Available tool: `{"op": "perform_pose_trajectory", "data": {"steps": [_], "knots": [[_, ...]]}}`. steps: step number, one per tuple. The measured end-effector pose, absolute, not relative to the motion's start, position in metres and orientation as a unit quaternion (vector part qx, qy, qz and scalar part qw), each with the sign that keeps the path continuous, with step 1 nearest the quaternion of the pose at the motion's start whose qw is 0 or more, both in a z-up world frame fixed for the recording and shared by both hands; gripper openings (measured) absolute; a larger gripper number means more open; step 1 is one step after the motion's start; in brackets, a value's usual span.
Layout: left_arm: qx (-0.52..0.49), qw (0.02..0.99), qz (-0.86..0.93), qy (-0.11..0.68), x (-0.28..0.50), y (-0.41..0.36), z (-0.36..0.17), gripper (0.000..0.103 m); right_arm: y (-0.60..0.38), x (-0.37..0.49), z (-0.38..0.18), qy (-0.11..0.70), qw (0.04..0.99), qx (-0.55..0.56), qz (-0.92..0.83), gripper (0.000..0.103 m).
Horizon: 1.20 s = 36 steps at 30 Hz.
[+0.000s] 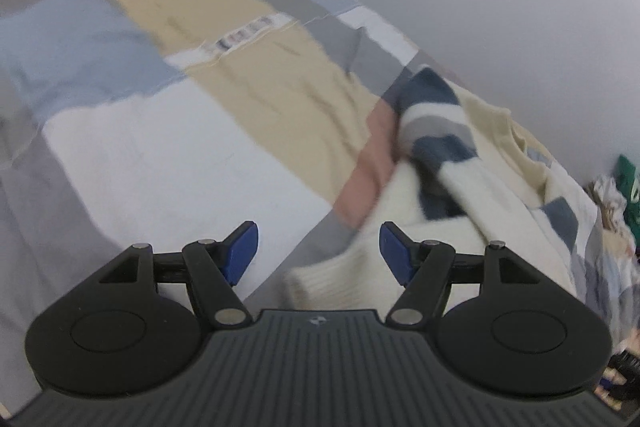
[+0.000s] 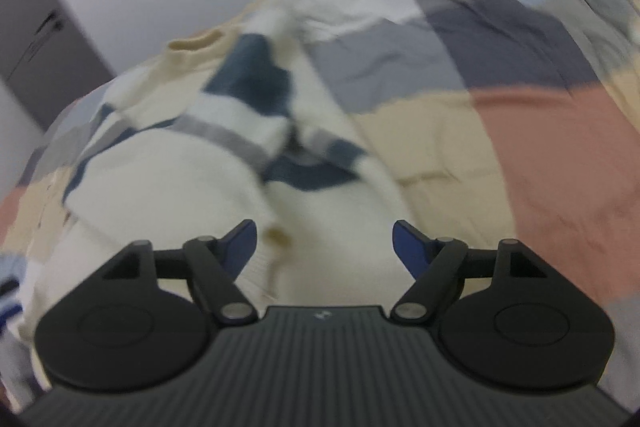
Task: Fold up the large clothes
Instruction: 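Grasp the folded sweater side with the right gripper and fold it over the body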
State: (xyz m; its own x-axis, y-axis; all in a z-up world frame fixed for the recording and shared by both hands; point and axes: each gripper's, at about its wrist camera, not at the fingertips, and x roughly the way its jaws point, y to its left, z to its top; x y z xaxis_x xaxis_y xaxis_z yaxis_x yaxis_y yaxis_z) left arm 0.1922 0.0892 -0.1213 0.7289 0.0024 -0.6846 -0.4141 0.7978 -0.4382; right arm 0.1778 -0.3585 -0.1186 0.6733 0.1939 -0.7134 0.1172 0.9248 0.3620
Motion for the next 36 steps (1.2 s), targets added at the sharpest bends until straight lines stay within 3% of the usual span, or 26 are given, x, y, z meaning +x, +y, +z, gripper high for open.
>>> {"op": "perform_pose_trajectory", "data": {"steps": [14, 21, 32, 36], "knots": [[-0.475, 0.798, 0.003, 0.372, 0.183, 0.091, -0.158, 0.072, -0.36, 0.157, -0.158, 0.46, 0.782, 0.398, 0.136, 0.081], [-0.426, 0.8, -0.016, 0.422, 0.178, 0.06, -0.154, 0.072, -0.353, 0.143, -0.147, 0.44, 0.756, 0.437, 0.21, 0.079], [-0.382, 0.802, 0.006, 0.46, 0.176, 0.044, -0.165, 0.073, -0.386, 0.127, -0.125, 0.378, 0.848, 0.372, -0.009, 0.081], [-0.387, 0.8, 0.006, 0.459, 0.176, 0.045, -0.166, 0.073, -0.391, 0.137, -0.138, 0.411, 0.831, 0.372, -0.041, 0.08]]}}
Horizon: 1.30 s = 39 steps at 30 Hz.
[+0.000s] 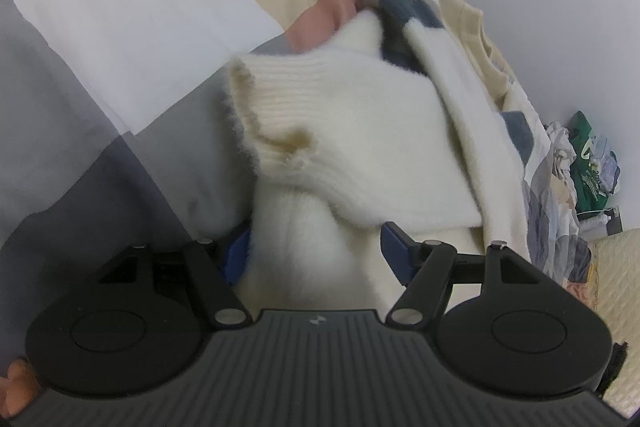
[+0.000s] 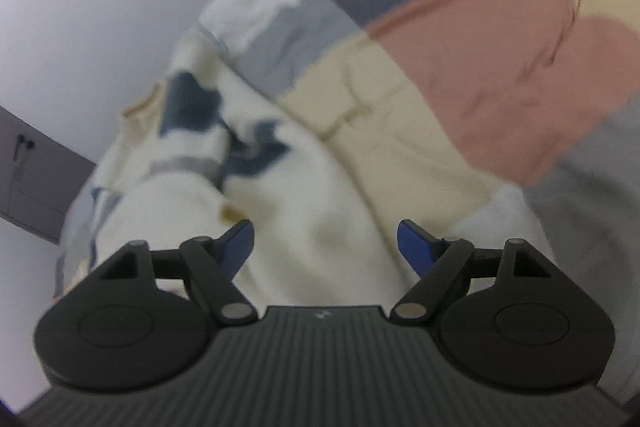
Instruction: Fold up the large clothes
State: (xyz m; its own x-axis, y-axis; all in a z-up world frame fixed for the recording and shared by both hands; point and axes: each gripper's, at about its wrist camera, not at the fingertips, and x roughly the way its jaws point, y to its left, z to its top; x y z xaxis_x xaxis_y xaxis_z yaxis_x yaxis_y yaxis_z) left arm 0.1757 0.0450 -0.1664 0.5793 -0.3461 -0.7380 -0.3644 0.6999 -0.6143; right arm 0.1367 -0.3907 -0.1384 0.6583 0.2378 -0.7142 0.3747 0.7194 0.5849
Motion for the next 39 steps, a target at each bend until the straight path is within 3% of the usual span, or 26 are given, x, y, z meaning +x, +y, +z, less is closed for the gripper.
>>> {"op": "perform_pose_trajectory", "data": {"steps": [6, 12, 16, 23, 24, 25, 26, 27, 28, 29, 31, 39], "knots": [[-0.4, 0.799, -0.015, 0.448, 0.175, 0.045, -0.165, 0.073, -0.384, 0.145, -0.164, 0.474, 0.789, 0.391, -0.022, 0.082], [-0.44, 0.787, -0.079, 0.426, 0.172, 0.039, -0.16, 0.073, -0.374, 0.137, -0.161, 0.458, 0.762, 0.448, 0.093, 0.082], [-0.41, 0.774, -0.065, 0.478, 0.178, 0.025, -0.174, 0.073, -0.364, 0.135, -0.151, 0.471, 0.769, 0.416, 0.115, 0.081], [-0.378, 0.791, -0.07, 0.476, 0.176, 0.005, -0.169, 0.072, -0.329, 0.14, -0.156, 0.544, 0.78, 0.301, 0.073, 0.081], [-0.37, 0.795, -0.067, 0.476, 0.176, 0.002, -0.168, 0.067, -0.323, 0.138, -0.154, 0.549, 0.78, 0.288, 0.088, 0.081], [-0.365, 0.799, -0.061, 0.475, 0.176, -0.001, -0.167, 0.062, -0.319, 0.137, -0.153, 0.55, 0.781, 0.279, 0.096, 0.078], [-0.361, 0.801, -0.053, 0.474, 0.174, -0.002, -0.166, 0.05, -0.316, 0.136, -0.153, 0.549, 0.785, 0.271, 0.101, 0.072], [-0.36, 0.804, -0.047, 0.47, 0.173, -0.003, -0.165, 0.037, -0.315, 0.135, -0.152, 0.547, 0.788, 0.264, 0.103, 0.056], [-0.363, 0.806, -0.043, 0.464, 0.168, 0.0, -0.167, 0.031, -0.317, 0.131, -0.151, 0.545, 0.789, 0.265, 0.103, 0.042], [-0.37, 0.808, -0.042, 0.458, 0.165, 0.0, -0.167, 0.024, -0.32, 0.129, -0.15, 0.54, 0.79, 0.272, 0.103, 0.039], [-0.399, 0.805, -0.042, 0.437, 0.155, 0.006, -0.164, 0.018, -0.328, 0.124, -0.147, 0.524, 0.793, 0.293, 0.098, 0.021], [-0.484, 0.801, -0.091, 0.34, 0.117, 0.03, -0.134, 0.014, -0.361, 0.095, -0.113, 0.412, 0.813, 0.381, 0.157, 0.015]]}}
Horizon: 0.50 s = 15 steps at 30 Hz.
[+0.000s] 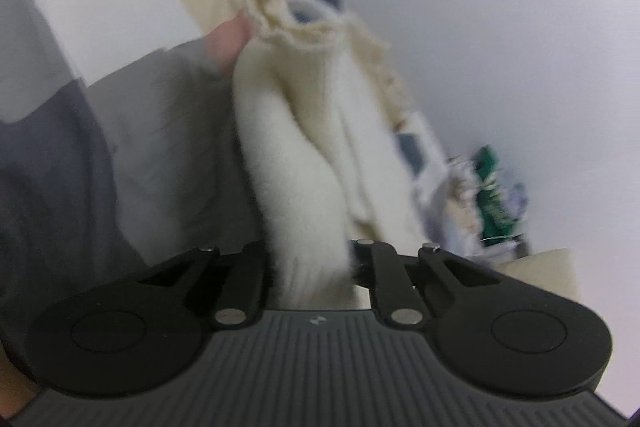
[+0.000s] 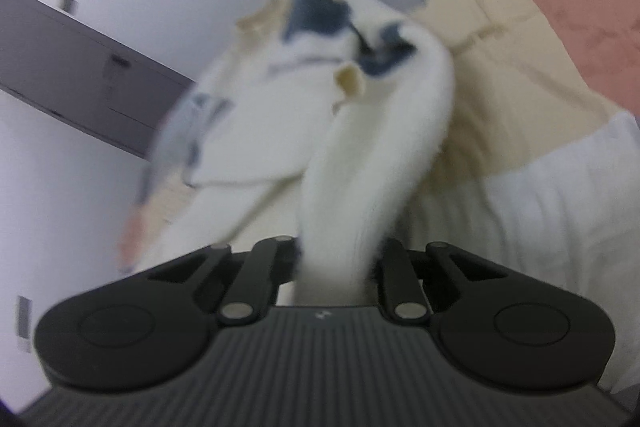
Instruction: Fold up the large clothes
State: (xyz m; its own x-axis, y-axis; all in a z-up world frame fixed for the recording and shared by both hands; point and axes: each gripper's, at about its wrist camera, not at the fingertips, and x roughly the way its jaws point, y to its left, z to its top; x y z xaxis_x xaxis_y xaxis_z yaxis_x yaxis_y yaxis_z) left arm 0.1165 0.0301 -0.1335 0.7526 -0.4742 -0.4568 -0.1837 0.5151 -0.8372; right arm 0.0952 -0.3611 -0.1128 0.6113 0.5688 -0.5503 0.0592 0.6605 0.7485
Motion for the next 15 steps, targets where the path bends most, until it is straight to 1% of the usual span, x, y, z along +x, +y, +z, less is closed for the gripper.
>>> {"op": "perform_pose_trajectory", "data": {"steps": [6, 15], "knots": [[-0.515, 0.799, -0.14, 0.278, 0.089, 0.042, -0.099, 0.013, -0.379, 0.069, -0.067, 0.354, 0.823, 0.393, 0.209, 0.014], [-0.511, 0.81, -0.202, 0.204, 0.024, 0.052, -0.035, 0.013, -0.407, 0.026, 0.017, 0.275, 0.838, 0.385, 0.271, 0.014]]}}
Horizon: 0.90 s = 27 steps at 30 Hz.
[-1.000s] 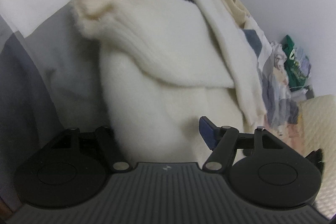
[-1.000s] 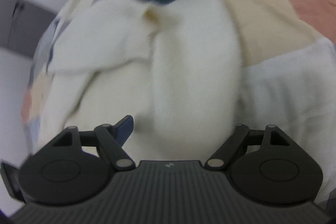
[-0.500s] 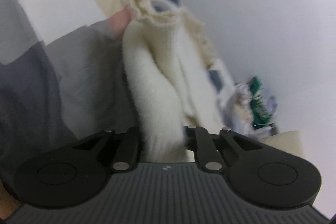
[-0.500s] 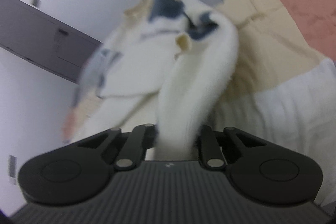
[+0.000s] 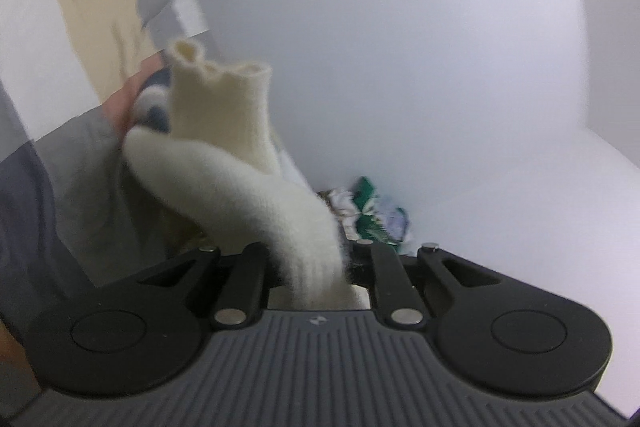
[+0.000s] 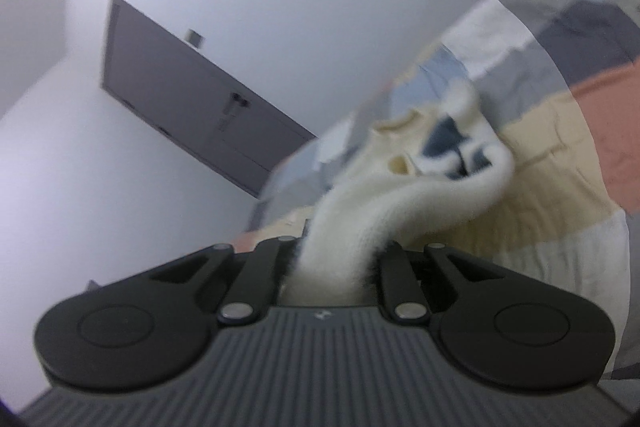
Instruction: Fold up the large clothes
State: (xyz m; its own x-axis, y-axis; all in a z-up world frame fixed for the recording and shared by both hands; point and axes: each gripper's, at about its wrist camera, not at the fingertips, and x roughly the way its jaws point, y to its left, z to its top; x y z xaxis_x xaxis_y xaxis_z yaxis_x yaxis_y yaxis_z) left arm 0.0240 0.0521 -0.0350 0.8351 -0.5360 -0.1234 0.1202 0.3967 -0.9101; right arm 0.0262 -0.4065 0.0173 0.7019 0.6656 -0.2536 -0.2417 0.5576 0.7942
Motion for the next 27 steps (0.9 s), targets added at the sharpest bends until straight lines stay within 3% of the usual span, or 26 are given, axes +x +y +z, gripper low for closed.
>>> {"op": "perform_pose_trajectory", "data": {"steps": [10, 18, 27], "knots": [[-0.486, 0.827, -0.231, 0.163, 0.001, 0.055, 0.018, 0.013, -0.43, -0.003, 0.076, 0.22, 0.857, 0.377, 0.274, 0.013], [-0.427, 0.866, -0.163, 0.205, 0.099, 0.053, 0.026, 0.014, -0.422, 0.088, 0.053, 0.235, 0.872, 0.377, 0.207, 0.013], [-0.38, 0.884, -0.132, 0.237, 0.224, 0.05, -0.018, 0.014, -0.389, 0.192, 0.019, 0.248, 0.903, 0.326, 0.133, 0.013]]}}
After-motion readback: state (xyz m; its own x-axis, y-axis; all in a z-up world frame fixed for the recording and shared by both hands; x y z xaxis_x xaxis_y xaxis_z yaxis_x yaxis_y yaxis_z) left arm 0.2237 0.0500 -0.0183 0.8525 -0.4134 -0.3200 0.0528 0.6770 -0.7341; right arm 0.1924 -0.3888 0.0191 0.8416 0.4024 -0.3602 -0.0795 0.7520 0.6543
